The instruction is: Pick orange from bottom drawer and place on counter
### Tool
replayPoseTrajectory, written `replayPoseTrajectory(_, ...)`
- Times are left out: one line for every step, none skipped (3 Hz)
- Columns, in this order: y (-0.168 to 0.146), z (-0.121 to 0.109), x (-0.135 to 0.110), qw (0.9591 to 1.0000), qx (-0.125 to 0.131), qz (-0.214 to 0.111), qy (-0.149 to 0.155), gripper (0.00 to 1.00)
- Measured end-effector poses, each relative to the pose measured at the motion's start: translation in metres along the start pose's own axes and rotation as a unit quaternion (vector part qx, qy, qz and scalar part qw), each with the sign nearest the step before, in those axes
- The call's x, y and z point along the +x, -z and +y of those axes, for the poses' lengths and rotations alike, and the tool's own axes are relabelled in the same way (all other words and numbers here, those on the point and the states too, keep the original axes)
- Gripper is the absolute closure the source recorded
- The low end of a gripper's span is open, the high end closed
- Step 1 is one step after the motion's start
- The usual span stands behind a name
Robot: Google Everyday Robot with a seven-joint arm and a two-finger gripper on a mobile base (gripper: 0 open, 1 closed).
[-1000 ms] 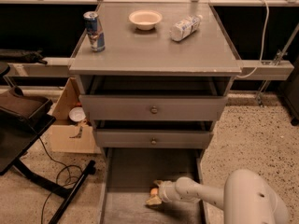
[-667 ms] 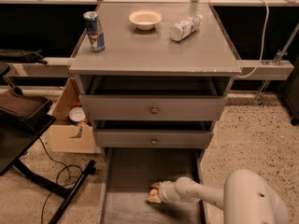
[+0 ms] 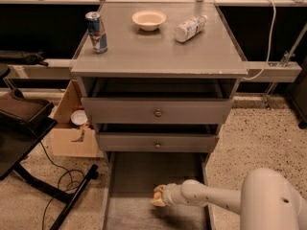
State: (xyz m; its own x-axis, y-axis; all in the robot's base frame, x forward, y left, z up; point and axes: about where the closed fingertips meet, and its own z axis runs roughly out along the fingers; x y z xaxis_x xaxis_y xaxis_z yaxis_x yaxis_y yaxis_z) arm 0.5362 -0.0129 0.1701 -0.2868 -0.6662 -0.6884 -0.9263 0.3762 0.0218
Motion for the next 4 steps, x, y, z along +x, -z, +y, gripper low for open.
replayPoseTrajectory(0.080, 0.026, -0.069, 0.9988, -0.038, -0.012, 0.028, 1.00)
replayPoseTrajectory(0.154, 0.023, -0.136, 0.9959, -0.064, -0.030, 0.056, 1.00)
replayPoseTrajectory(0.246, 0.009, -0.223, 0.9912, -0.092, -0.032, 0.089, 1.00)
replayPoseTrajectory(0.310, 0.003, -0.277, 0.9881, -0.104, -0.012, 0.113, 1.00)
